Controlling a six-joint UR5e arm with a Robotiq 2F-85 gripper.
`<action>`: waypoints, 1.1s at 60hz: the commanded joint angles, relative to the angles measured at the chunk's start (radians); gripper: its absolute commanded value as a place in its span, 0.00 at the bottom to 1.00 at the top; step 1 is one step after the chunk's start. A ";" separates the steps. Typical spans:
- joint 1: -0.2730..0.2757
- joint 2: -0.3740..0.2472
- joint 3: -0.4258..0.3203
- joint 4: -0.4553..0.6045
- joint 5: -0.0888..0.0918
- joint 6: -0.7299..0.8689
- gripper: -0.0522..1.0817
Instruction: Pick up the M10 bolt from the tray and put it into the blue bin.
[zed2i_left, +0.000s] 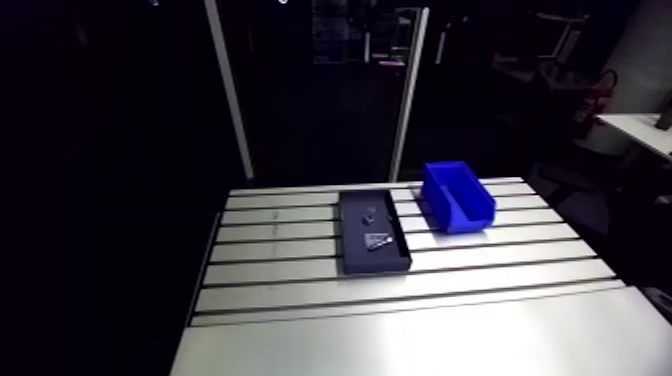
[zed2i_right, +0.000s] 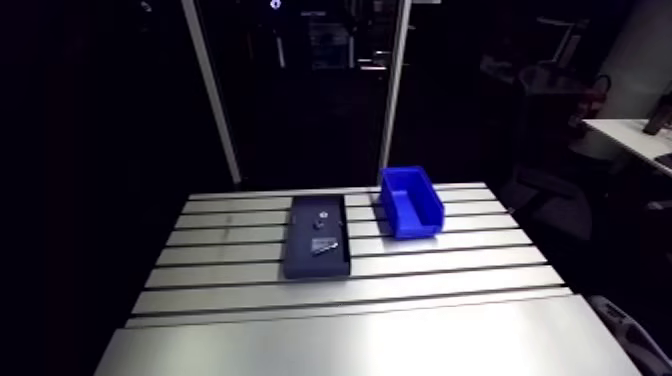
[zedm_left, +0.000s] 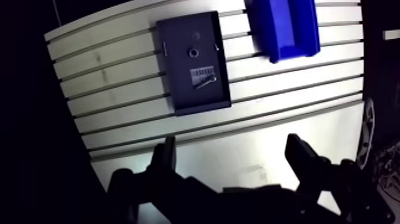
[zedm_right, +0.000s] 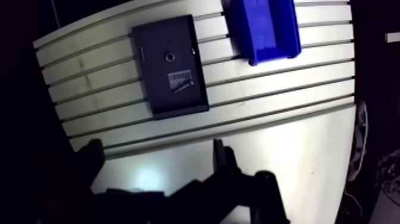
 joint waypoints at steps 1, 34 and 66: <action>0.001 0.003 0.010 0.000 0.000 0.053 0.05; 0.000 0.010 0.081 -0.007 -0.006 0.310 0.05; 0.001 0.002 0.246 -0.193 -0.006 0.508 0.05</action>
